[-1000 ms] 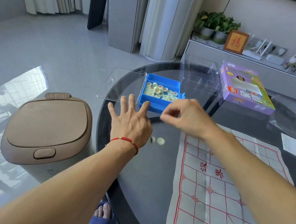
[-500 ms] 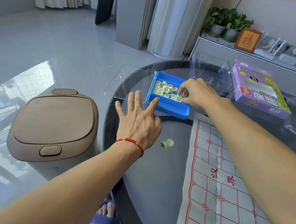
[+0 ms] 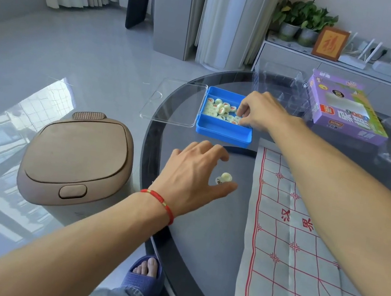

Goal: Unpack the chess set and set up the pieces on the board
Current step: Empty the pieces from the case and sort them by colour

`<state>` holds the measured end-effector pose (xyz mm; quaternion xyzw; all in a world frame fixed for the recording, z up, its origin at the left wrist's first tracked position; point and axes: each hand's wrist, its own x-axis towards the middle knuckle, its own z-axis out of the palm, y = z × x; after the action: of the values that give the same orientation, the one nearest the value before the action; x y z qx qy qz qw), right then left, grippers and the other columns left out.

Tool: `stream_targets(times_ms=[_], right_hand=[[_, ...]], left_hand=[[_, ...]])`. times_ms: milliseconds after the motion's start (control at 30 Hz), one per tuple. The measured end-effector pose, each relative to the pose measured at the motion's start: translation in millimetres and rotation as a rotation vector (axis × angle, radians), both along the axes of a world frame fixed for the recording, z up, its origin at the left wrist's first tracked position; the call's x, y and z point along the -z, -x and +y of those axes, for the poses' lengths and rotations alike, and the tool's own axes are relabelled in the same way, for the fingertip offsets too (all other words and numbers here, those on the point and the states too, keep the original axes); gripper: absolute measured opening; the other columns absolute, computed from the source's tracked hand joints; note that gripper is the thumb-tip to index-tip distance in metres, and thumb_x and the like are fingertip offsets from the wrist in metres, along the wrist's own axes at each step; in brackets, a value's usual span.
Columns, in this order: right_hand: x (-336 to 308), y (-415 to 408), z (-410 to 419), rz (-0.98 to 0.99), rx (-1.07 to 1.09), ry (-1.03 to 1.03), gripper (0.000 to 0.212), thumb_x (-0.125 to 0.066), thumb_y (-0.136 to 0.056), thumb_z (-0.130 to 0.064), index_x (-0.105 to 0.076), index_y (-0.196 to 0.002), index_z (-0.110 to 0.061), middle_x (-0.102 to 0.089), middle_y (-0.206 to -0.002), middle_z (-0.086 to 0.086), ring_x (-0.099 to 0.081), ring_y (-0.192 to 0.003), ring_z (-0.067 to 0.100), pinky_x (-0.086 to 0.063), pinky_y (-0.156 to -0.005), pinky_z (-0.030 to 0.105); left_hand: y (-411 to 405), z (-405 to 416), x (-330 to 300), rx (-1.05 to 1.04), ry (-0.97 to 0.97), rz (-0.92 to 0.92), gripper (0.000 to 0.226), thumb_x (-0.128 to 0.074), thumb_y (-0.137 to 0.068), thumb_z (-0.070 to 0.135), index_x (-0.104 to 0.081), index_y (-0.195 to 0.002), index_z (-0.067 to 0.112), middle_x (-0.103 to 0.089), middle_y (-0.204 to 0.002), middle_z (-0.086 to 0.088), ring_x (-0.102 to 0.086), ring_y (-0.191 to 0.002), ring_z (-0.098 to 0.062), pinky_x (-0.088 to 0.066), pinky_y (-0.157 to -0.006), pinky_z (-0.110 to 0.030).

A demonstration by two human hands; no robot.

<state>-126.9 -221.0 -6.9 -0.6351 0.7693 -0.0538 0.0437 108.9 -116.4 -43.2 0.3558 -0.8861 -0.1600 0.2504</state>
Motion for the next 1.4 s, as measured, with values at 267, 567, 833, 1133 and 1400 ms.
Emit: stream_targets(times_ms=[267,567,833,1133,1400], right_hand=[[-14,-5,1,-0.079,0.035,0.051,0.012,-0.084,-0.079,-0.018,-0.077,-0.089,-0.015,-0.072,-0.096,0.004,-0.066,-0.091,0.021,-0.059,-0.076,0.037],[-47,-34,104,-0.129,-0.169,-0.073,0.013,-0.080,-0.081,-0.036,-0.073,-0.082,-0.025,-0.071,-0.076,-0.012,-0.068,-0.076,0.004,-0.060,-0.077,0.031],[-21,-50,130,-0.118,-0.178,-0.196,0.016,-0.075,-0.086,-0.042,-0.072,-0.091,-0.027,-0.068,-0.081,-0.013,-0.065,-0.082,0.006,-0.059,-0.077,0.035],[-16,-26,55,-0.098,0.036,0.218,0.021,-0.060,-0.097,-0.011,-0.076,-0.110,-0.016,-0.073,-0.113,0.006,-0.066,-0.103,0.024,-0.057,-0.091,0.043],[11,-21,10,0.196,0.109,0.121,0.021,-0.058,-0.098,-0.012,-0.070,-0.116,-0.012,-0.067,-0.112,0.012,-0.055,-0.112,0.029,-0.050,-0.088,0.042]], left_hand=[[-4,3,2,0.000,0.035,-0.018,0.040,-0.059,-0.085,0.066,-0.061,-0.104,0.030,-0.058,-0.087,0.014,-0.051,-0.084,-0.008,-0.044,-0.073,-0.031],[-4,-2,5,-0.004,0.012,0.035,0.012,-0.075,-0.082,0.031,-0.067,-0.079,0.024,-0.061,-0.077,0.009,-0.054,-0.074,-0.015,-0.051,-0.072,-0.041],[0,-5,12,-0.049,0.008,0.237,0.006,-0.083,-0.075,0.008,-0.080,-0.076,0.012,-0.072,-0.081,0.000,-0.062,-0.065,-0.013,-0.055,-0.065,-0.029],[-1,-6,18,-0.113,0.041,0.219,0.007,-0.081,-0.080,0.014,-0.080,-0.086,0.016,-0.075,-0.084,0.004,-0.059,-0.079,-0.017,-0.053,-0.068,-0.032],[-3,-11,13,-0.171,-0.062,0.251,0.013,-0.069,-0.085,0.026,-0.075,-0.096,0.023,-0.062,-0.079,0.015,-0.056,-0.067,-0.003,-0.039,-0.067,-0.003]])
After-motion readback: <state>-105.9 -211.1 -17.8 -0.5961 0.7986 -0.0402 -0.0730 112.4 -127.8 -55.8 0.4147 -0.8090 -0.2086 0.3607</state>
